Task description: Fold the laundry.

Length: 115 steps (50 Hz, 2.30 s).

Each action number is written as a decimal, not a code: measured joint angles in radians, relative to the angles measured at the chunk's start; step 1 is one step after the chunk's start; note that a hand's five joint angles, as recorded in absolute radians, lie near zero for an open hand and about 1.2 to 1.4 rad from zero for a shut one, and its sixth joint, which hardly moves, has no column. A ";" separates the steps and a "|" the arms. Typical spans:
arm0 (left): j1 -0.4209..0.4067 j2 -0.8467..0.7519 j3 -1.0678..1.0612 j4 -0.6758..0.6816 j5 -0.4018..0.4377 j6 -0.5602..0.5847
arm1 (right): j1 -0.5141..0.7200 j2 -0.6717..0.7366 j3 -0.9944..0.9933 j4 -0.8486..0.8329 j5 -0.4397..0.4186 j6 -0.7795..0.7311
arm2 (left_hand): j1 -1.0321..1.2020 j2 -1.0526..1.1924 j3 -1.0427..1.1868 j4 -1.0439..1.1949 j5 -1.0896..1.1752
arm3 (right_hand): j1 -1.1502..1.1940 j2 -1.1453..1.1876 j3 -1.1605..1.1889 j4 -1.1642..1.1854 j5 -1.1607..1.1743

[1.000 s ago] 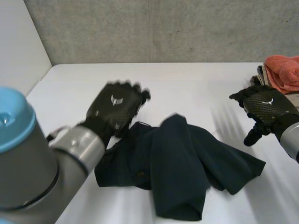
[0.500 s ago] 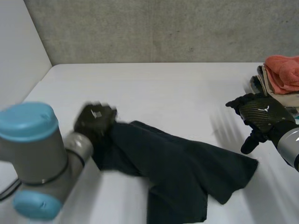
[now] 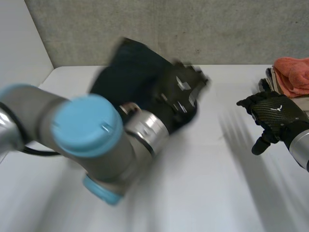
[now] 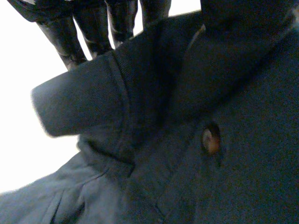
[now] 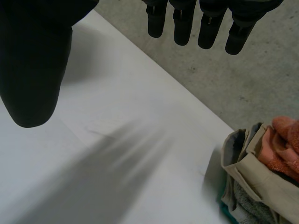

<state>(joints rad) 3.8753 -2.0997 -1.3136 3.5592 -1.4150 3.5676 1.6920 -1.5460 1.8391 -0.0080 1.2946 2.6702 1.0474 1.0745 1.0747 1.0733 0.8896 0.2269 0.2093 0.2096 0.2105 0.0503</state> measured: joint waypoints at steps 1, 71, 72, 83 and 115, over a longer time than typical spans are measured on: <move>-0.017 -0.017 -0.004 -0.007 0.023 -0.012 | 0.000 0.001 0.000 -0.005 0.000 0.000 | -0.162 -0.166 -0.161 -0.166 -0.162 | 0.000 0.000 0.000 0.000 0.000; 0.418 -0.181 -0.082 -0.222 -0.009 0.063 | 0.290 0.647 -0.438 -0.063 0.050 0.115 | -0.182 -0.103 -0.118 -0.112 -0.130 | 0.396 0.419 0.418 0.401 0.378; 0.416 -0.188 -0.071 -0.223 -0.010 0.067 | 0.291 0.661 -0.447 -0.074 0.055 0.115 | -0.085 0.022 0.019 0.028 -0.001 | 0.506 0.546 0.538 0.537 0.506; 0.397 -0.085 -0.072 -0.225 -0.032 0.063 | 0.285 0.607 -0.475 -0.160 0.108 0.109 | -0.047 0.093 0.111 0.121 0.055 | 0.839 0.965 0.968 0.983 0.929; 0.358 0.335 -0.116 -0.455 -0.027 -0.102 | 0.233 0.314 -0.596 0.304 0.047 0.085 | 0.011 0.107 0.124 0.125 0.076 | 0.126 0.144 0.145 0.135 0.104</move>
<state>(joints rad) 4.2331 -1.7645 -1.4291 3.1044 -1.4416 3.4659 1.9249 -1.2323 1.2435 0.2961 1.3415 2.7557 1.0583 1.1818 1.1990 1.1987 0.9655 0.3524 0.3535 0.3543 0.3452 0.1540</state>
